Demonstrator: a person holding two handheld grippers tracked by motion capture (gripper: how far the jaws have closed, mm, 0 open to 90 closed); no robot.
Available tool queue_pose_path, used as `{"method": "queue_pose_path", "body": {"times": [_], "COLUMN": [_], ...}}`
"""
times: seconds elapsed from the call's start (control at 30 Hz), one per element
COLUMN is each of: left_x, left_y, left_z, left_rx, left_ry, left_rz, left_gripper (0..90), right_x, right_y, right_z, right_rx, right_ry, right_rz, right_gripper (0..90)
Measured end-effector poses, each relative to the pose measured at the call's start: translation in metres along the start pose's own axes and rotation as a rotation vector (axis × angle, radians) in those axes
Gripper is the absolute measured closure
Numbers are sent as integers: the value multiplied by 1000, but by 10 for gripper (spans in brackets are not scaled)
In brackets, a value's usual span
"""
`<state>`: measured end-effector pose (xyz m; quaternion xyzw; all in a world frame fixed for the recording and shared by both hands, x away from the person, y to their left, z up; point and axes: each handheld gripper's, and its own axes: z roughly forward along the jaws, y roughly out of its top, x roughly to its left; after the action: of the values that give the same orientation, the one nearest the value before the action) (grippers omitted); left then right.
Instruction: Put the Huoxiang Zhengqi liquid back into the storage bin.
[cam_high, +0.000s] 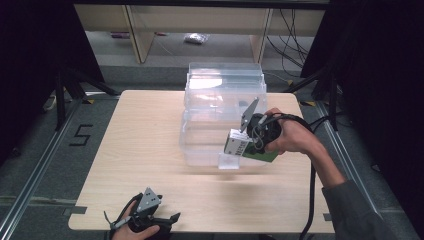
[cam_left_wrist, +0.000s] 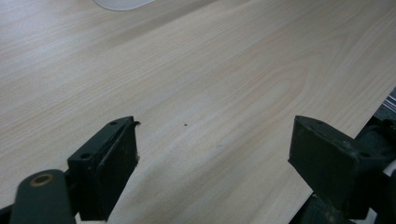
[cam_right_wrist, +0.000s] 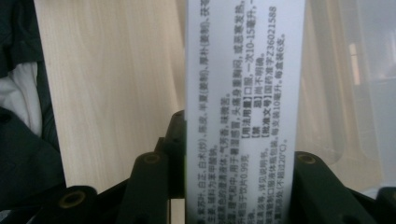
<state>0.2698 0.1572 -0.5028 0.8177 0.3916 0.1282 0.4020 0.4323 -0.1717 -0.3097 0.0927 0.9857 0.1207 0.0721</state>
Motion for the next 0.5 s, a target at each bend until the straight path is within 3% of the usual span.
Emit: {"method": "queue_pose_path", "body": {"times": [0.1,0.5], "left_x": [0,0], "left_y": [0,0], "left_z": [0,0], "left_rx": [-1,1], "left_ry": [1,-2], "left_rz": [-1,-1], "left_gripper": [148,148], "right_x": [-7,-33], "right_y": [1,2], "right_z": [-4,-1], "right_rx": [-1,2], "right_ry": [-10,-33], "right_rz": [25,17], "right_gripper": [648,648]}}
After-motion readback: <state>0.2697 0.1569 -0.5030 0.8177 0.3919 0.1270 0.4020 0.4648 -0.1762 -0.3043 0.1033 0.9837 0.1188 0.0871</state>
